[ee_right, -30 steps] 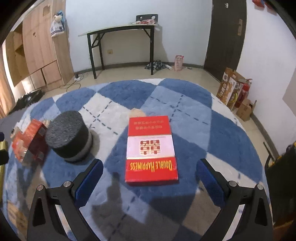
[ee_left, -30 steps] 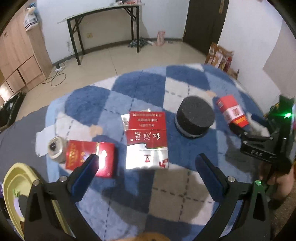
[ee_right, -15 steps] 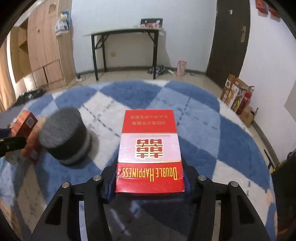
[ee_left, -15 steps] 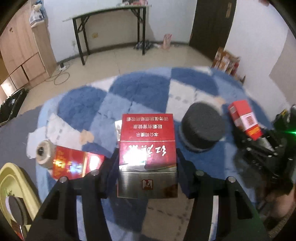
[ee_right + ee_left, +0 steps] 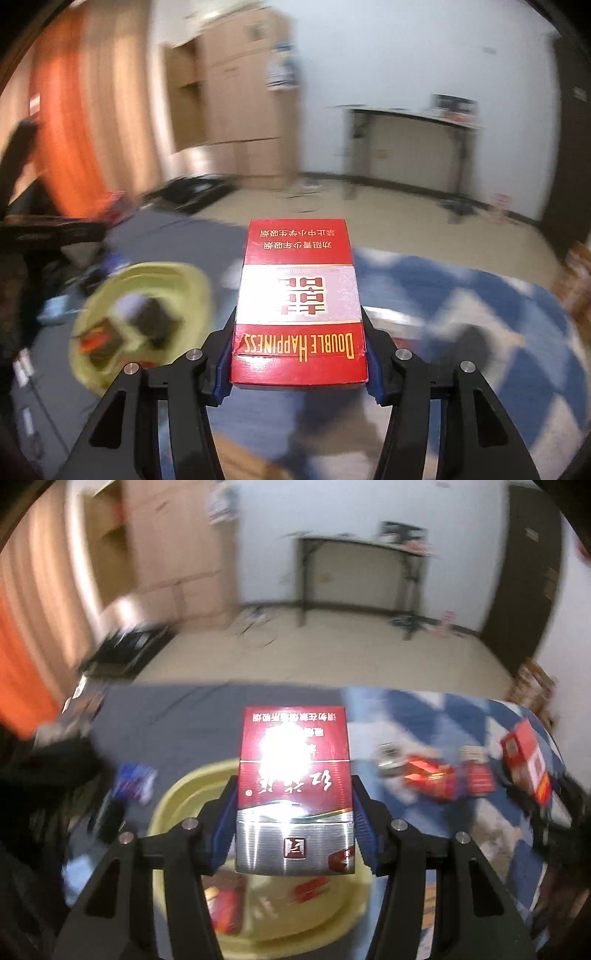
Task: Organize rigid objects
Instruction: 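Carry the Double Happiness box with the right tool while the left tool carries the silver-red box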
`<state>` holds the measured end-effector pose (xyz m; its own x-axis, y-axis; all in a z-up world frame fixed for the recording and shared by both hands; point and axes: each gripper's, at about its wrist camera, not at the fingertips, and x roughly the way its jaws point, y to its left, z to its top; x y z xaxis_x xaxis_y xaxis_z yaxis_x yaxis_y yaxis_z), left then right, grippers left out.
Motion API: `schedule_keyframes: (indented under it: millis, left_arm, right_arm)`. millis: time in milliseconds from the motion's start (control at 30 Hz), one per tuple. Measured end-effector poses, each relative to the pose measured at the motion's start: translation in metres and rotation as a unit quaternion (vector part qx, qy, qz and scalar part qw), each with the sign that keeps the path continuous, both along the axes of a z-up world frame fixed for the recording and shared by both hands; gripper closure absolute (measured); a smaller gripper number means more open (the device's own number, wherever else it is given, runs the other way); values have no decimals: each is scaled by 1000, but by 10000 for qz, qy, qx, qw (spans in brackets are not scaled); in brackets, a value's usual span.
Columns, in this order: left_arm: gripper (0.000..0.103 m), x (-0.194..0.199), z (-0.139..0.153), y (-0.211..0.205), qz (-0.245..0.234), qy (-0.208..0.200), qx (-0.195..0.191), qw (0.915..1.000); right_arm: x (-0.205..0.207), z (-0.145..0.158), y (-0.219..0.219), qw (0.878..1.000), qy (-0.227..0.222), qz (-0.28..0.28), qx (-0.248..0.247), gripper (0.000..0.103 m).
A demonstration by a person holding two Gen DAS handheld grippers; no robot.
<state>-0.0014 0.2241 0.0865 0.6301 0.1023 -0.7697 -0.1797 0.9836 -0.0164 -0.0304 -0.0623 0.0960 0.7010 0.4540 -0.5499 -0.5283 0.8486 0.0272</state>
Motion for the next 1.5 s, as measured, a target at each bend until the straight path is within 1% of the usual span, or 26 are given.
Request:
schedule_keyframes:
  millis: [67, 133, 233, 300, 333, 400, 433, 500, 600, 667, 733, 800, 833, 867, 900, 933, 967, 1000, 1067, 1167, 1267, 1333, 1367, 1400, 1467, 1500]
  left_arm:
    - [46, -11, -15, 38, 297, 127, -197, 9993]
    - [46, -15, -39, 69, 505, 350, -495, 9969]
    - [46, -6, -75, 94, 751, 613, -890, 9913]
    - [46, -2, -86, 99, 876, 635, -1000, 9891]
    - [46, 0, -95, 103, 1003, 678, -1116, 9863]
    - [46, 3, -109, 110, 1226, 827, -1365, 9795]
    - [46, 4, -113, 111, 1211, 839, -1452, 9784]
    - [46, 7, -122, 112, 1226, 950, -1411, 9778]
    - [46, 10, -132, 116, 1283, 1042, -1432, 9758]
    - [46, 11, -140, 119, 1297, 1048, -1604, 9729]
    - [43, 14, -150, 119, 1297, 1155, -1621, 9714]
    - [34, 17, -153, 117, 1279, 1193, -1588, 9717]
    - [23, 19, -149, 115, 1284, 1166, -1546, 9726]
    - [16, 18, -145, 115, 1287, 1131, -1541, 9731]
    - [15, 18, -138, 116, 1299, 1053, -1567, 9734]
    - [11, 17, -128, 117, 1330, 931, -1580, 9740]
    - [4, 15, -116, 117, 1367, 791, -1534, 9755]
    - [0, 14, -105, 115, 1368, 655, -1482, 9773]
    - [0, 13, -84, 107, 1283, 433, -1416, 9806]
    - [0, 14, -56, 84, 978, 59, -1397, 9853]
    - [0, 23, -42, 42, 593, -10, -1355, 9890]
    - [0, 30, -37, 10, 197, -2, -1230, 9922]
    - [0, 35, -37, -8, -13, 18, -1148, 9934]
    - [0, 40, -38, -25, -225, 50, -1069, 9940]
    - [0, 50, -49, -60, -631, 156, -957, 9933]
    - [0, 59, -58, -76, -792, 281, -903, 9924]
  right_arm:
    - [-9, -5, 41, 9992, 120, 359, -95, 49]
    - [-21, -22, 86, 9963, 338, 712, -338, 49]
    - [-34, -52, 136, 9883, 567, 1168, -803, 49]
    - [-47, -71, 164, 9809, 642, 1447, -1132, 49]
    - [-51, -78, 175, 9780, 697, 1518, -1252, 49]
    - [-55, -90, 193, 9750, 790, 1545, -1387, 49]
    - [-55, -98, 200, 9732, 844, 1540, -1487, 49]
    - [-53, -111, 214, 9717, 870, 1468, -1633, 49]
    - [-30, -124, 227, 9705, 1012, 1409, -1677, 49]
    - [-25, -129, 234, 9705, 1012, 1384, -1695, 48]
    - [-20, -135, 239, 9708, 1016, 1344, -1710, 48]
    - [-20, -138, 240, 9712, 1078, 1331, -1659, 47]
    - [-22, -135, 235, 9712, 1126, 1313, -1638, 45]
    - [-23, -132, 235, 9717, 1148, 1302, -1602, 34]
    - [-24, -130, 232, 9728, 1130, 1287, -1561, 16]
    - [-26, -125, 227, 9750, 1064, 1243, -1501, 10]
    - [-28, -120, 221, 9775, 1004, 1204, -1413, 6]
    - [-30, -114, 212, 9806, 956, 1143, -1273, 6]
    - [-30, -102, 191, 9854, 945, 952, -1045, 5]
    - [-33, -79, 145, 9922, 918, 566, -621, 2]
    - [-28, -59, 77, 9965, 773, -52, -299, 0]
    - [-14, -53, 17, 9951, 749, -632, -148, 0]
    - [-13, -52, -5, 9932, 777, -860, -134, 0]
    - [-3, -53, -39, 9885, 858, -1239, -149, 0]
    - [9, -53, -85, 9811, 873, -1715, -194, 0]
    - [15, -54, -109, 9764, 859, -1970, -206, 0]
